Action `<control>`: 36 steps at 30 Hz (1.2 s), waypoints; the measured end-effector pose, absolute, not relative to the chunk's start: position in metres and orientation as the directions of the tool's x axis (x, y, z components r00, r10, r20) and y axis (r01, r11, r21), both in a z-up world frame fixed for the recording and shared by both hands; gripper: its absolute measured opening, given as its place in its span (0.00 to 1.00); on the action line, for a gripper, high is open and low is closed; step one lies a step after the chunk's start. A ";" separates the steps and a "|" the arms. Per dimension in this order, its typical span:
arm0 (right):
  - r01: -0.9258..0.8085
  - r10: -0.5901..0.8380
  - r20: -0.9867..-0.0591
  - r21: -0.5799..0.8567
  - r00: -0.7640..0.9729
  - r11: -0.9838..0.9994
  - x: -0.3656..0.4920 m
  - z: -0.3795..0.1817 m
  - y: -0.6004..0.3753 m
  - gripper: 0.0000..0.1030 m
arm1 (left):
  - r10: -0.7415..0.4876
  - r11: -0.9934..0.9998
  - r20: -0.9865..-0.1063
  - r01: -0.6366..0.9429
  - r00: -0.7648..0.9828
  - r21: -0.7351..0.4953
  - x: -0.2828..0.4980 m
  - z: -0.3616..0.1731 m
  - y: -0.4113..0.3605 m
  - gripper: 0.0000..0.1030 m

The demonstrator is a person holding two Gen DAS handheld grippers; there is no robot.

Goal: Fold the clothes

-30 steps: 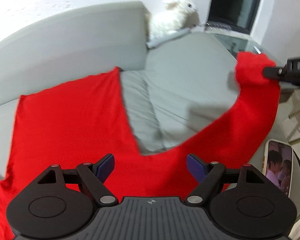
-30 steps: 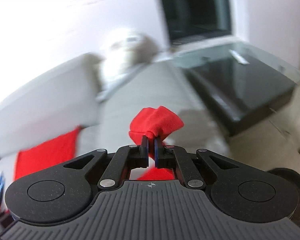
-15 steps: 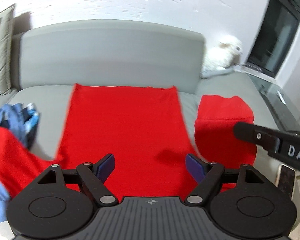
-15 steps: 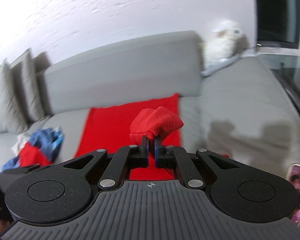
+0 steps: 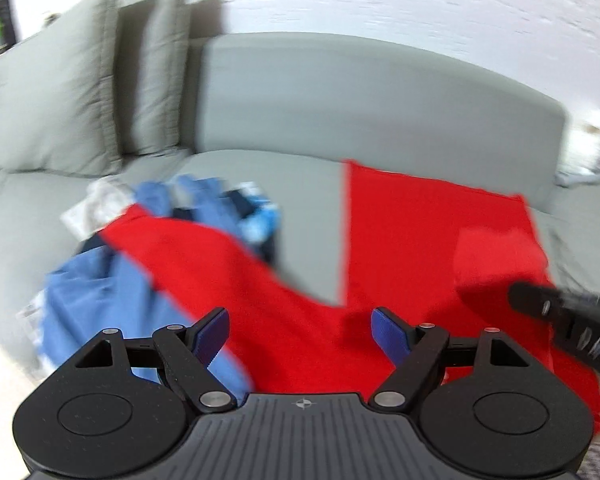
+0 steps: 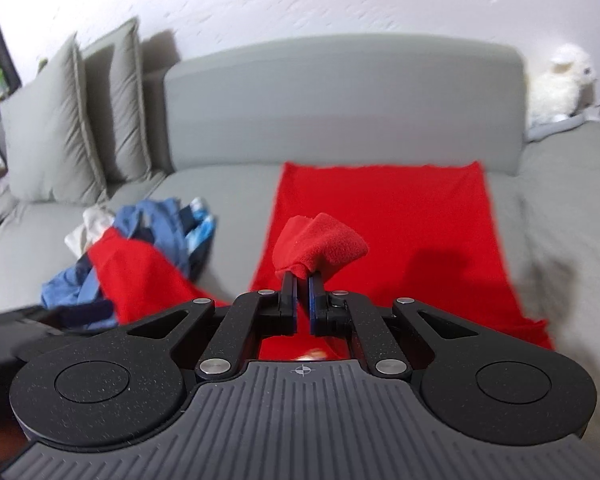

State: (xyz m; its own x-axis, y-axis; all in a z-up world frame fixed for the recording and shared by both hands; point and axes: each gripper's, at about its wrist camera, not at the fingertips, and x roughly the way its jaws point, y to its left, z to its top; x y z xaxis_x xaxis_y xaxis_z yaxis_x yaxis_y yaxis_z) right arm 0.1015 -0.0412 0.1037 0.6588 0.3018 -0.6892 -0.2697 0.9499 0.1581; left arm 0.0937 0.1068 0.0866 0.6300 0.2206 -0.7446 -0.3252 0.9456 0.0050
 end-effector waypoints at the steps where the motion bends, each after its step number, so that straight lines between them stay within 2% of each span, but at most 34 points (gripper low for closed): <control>1: -0.277 0.305 -0.693 0.156 0.653 0.948 0.102 0.099 -0.033 0.05 | 0.229 0.939 -0.750 -0.345 0.620 0.002 0.090 0.085 0.117 0.75; 4: -0.339 0.330 -0.708 0.135 0.625 0.931 0.102 0.068 0.007 0.06 | 0.240 0.924 -0.767 -0.382 0.595 -0.007 0.079 0.080 0.137 0.75; 7: -0.414 0.394 -0.748 0.175 0.534 0.893 0.102 0.040 0.031 0.28 | 0.235 0.919 -0.783 -0.395 0.576 -0.016 0.075 0.073 0.143 0.75; 11: -0.468 0.436 -0.752 0.193 0.494 0.862 0.091 0.033 0.030 0.44 | 0.207 0.920 -0.806 -0.391 0.555 -0.033 0.077 0.061 0.140 0.75; 18: -0.471 0.427 -0.788 0.201 0.444 0.859 0.062 0.046 -0.046 0.44 | 0.169 0.958 -0.827 -0.288 0.536 0.009 0.069 0.038 0.115 0.73; 22: -0.432 0.383 -0.813 0.183 0.439 0.883 0.052 0.045 -0.101 0.44 | 0.154 0.980 -0.822 -0.194 0.548 0.055 0.072 0.023 0.110 0.59; 25: -0.422 0.337 -0.823 0.133 0.457 0.897 0.044 0.038 -0.132 0.44 | 0.095 0.990 -0.816 -0.141 0.570 0.017 0.077 0.011 0.113 0.52; 32: -0.315 0.301 -0.830 0.161 0.469 0.935 0.049 0.017 -0.176 0.44 | 0.036 0.998 -0.792 -0.067 0.609 -0.006 0.086 0.002 0.105 0.48; 34: -0.287 0.300 -0.828 0.177 0.473 0.941 0.054 0.012 -0.181 0.44 | 0.023 0.999 -0.804 -0.051 0.594 -0.009 0.092 -0.004 0.104 0.41; 36: -0.276 0.302 -0.826 0.186 0.475 0.943 0.059 0.008 -0.179 0.44 | 0.010 0.999 -0.815 -0.045 0.579 -0.021 0.098 -0.011 0.104 0.38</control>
State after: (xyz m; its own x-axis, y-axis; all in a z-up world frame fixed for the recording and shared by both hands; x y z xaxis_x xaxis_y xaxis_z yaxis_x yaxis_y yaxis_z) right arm 0.0593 -0.1788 0.0075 0.4750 0.3023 -0.8264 -0.2762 0.9429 0.1862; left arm 0.0976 0.1044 -0.0108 0.5787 0.0095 -0.8155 -0.0453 0.9988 -0.0205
